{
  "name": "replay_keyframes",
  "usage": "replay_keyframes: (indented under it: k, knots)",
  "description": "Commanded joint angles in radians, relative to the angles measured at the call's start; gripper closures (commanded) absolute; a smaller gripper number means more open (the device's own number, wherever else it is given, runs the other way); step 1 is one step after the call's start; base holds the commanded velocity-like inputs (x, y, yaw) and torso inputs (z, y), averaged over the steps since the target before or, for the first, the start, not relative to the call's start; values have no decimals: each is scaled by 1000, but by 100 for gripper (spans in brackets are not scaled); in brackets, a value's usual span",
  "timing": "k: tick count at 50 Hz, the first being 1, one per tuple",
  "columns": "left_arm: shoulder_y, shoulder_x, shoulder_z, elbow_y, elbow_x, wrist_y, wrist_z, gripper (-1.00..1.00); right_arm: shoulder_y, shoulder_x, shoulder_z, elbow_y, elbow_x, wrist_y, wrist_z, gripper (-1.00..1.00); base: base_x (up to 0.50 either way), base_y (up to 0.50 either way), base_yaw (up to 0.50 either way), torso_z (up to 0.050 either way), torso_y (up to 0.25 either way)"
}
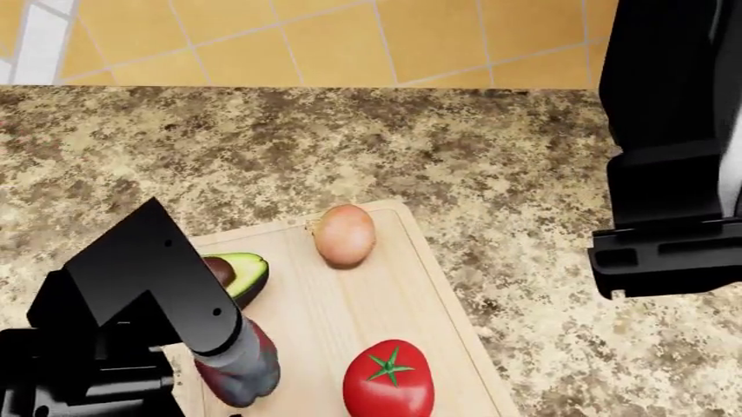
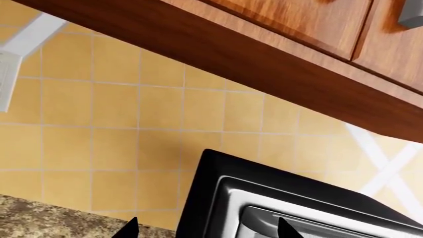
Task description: Place the avocado, onion, tomato and bell pepper on the cutting board.
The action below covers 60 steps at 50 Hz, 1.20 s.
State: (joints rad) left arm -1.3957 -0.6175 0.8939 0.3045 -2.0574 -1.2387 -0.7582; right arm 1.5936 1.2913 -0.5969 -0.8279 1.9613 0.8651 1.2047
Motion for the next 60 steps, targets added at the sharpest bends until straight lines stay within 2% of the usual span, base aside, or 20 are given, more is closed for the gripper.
replay_keyframes:
  k: [1,4,14,31,35,42,53,60]
  knots:
    - [-74,-51,2,45,-127,27,-83,-100,-3,-6,2,0,-1,-2,2,-100,0,0,0,0,10]
    - [-131,-77,-8,88,-221,63,-131,-100,10,-15,2,2,9,5,10,-100,0,0,0,0,0]
    - [-255,-126,-46,145,-366,129,-197,-100,52,-26,4,10,45,29,32,-100,0,0,0,0,0]
    - [-403,-231,-132,176,-498,203,-245,-100,107,-57,-1,30,81,65,56,-100,0,0,0,0,0]
    - [-372,-290,-191,250,-469,248,-251,-100,111,-53,0,24,90,67,61,-100,0,0,0,0,0]
    - [-367,-378,-292,362,-509,379,-276,-100,165,-69,-6,20,146,84,104,-100,0,0,0,0,0]
    - [-375,-419,-419,521,-471,538,-332,-100,244,-109,-24,12,219,94,176,-100,0,0,0,0,0]
    - [-366,-481,-505,489,-361,513,-283,-100,322,-135,-38,-5,297,93,234,-100,0,0,0,0,0]
